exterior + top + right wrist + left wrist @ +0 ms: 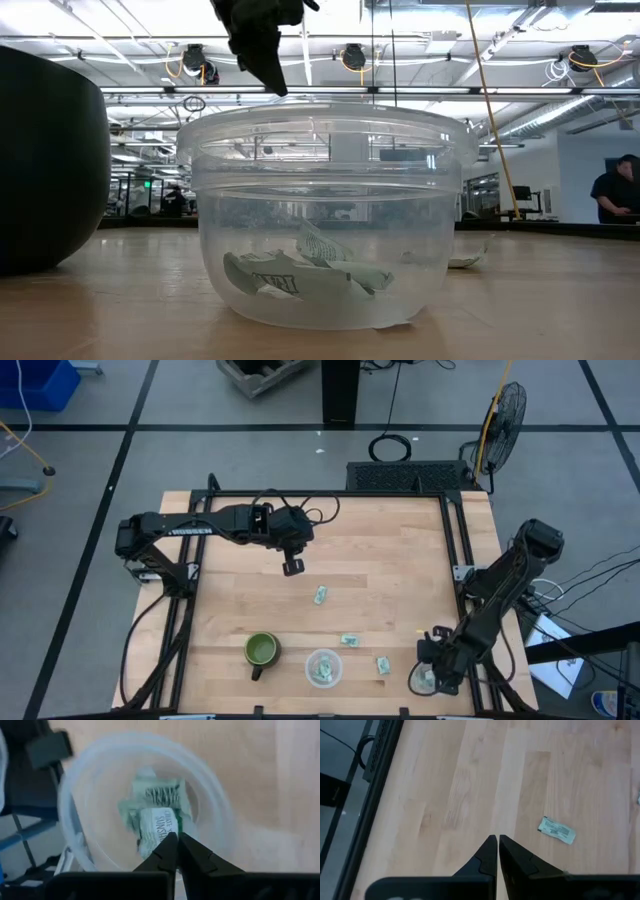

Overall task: Pick and place Stevia / Truvia into bins
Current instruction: Put the dark green truvia packet into the right transparent container, then put the green stevia packet into the left transparent container

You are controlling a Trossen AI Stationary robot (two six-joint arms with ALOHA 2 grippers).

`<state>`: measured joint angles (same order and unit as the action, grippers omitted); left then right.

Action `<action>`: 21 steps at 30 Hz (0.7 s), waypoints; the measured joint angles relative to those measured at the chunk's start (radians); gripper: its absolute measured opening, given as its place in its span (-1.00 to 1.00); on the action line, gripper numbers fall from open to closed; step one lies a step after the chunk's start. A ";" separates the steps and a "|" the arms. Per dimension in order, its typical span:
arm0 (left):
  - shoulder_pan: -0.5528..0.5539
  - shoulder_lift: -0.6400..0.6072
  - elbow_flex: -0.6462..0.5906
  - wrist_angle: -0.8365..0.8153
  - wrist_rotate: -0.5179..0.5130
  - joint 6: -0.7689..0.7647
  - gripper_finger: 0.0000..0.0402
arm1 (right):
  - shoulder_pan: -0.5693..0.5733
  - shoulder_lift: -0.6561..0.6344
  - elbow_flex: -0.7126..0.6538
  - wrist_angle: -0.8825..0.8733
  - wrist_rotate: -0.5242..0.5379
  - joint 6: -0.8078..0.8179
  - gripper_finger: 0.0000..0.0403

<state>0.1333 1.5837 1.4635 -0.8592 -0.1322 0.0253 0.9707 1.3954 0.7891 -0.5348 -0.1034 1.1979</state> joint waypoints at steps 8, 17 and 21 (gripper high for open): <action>0.000 0.000 0.000 0.083 -0.001 0.019 -0.87 | -0.004 0.043 0.000 0.025 -0.028 0.043 -0.71; 0.000 0.000 0.000 0.112 -0.001 0.042 -0.87 | -0.034 -0.024 0.000 0.066 -0.027 0.075 -0.63; 0.000 0.000 0.000 0.110 0.000 -0.008 -0.87 | -0.045 -0.084 0.000 0.074 0.015 0.028 -0.63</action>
<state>0.1333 1.5837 1.4635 -0.7491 -0.1326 0.0176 0.9253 1.3109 0.7891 -0.4606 -0.0881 1.2262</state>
